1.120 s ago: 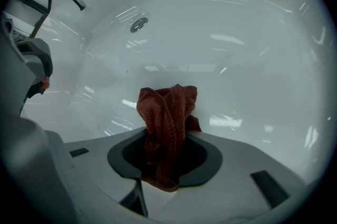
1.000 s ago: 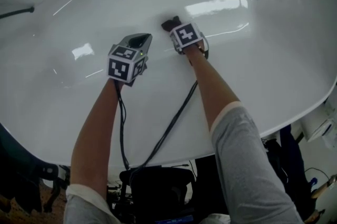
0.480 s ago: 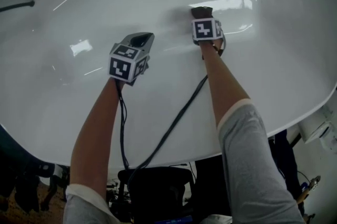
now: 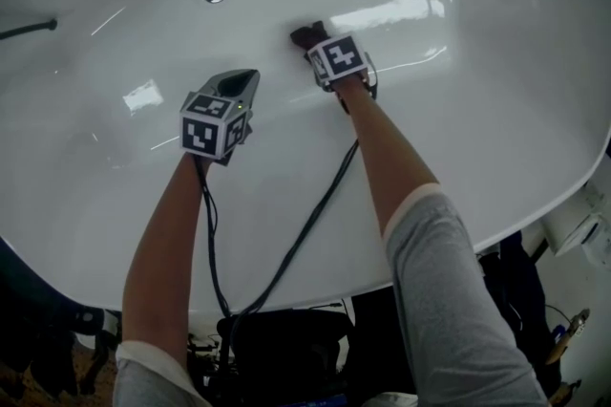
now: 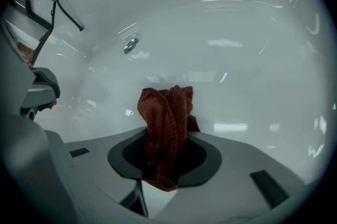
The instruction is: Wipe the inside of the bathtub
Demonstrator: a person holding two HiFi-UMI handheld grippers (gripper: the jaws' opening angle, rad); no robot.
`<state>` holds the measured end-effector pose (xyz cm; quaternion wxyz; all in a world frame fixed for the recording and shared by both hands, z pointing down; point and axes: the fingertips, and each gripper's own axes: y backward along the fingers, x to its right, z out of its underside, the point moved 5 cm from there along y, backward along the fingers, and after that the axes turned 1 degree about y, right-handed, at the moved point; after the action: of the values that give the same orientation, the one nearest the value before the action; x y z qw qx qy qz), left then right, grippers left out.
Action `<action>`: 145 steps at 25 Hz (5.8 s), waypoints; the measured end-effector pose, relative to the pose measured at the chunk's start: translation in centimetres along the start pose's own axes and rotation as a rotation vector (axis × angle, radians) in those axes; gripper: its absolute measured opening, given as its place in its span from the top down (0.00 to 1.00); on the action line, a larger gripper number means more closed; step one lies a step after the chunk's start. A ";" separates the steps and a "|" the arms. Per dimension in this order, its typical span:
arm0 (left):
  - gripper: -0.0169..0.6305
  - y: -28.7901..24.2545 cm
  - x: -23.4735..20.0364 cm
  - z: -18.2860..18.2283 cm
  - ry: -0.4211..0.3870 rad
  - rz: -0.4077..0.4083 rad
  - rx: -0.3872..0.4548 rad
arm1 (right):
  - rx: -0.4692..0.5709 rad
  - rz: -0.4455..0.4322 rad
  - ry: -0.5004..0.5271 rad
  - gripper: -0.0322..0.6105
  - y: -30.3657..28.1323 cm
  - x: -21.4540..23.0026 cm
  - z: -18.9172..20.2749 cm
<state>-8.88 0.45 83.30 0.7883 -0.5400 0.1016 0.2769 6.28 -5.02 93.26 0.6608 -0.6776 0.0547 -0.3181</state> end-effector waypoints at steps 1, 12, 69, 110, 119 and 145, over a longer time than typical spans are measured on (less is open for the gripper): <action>0.96 -0.1 0.1 0.0 -0.004 0.004 0.000 | 0.015 0.044 -0.019 0.75 0.6 1.2 0.0; 0.96 -0.3 -0.3 0.9 0.010 0.018 0.012 | 0.051 0.459 -0.189 0.75 5.7 11.7 1.8; 0.96 2.8 4.2 0.6 0.038 0.049 0.031 | -0.701 -0.349 0.733 0.78 4.6 -4.4 9.5; 0.96 34.6 25.0 -3.1 -0.020 0.088 0.165 | -0.479 -0.278 0.610 0.77 35.6 -23.8 15.6; 0.96 45.7 26.0 -4.2 -0.087 0.053 0.298 | 0.092 -0.200 0.436 0.76 45.5 -32.0 13.7; 0.96 64.6 34.4 -11.1 -0.200 -0.074 0.723 | 0.917 0.243 0.242 0.75 75.8 -36.9 14.6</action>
<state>-14.18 18.61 11.77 0.9436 -0.2003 0.0956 0.2456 10.66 16.65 10.63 0.9123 -0.2637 0.0643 -0.3066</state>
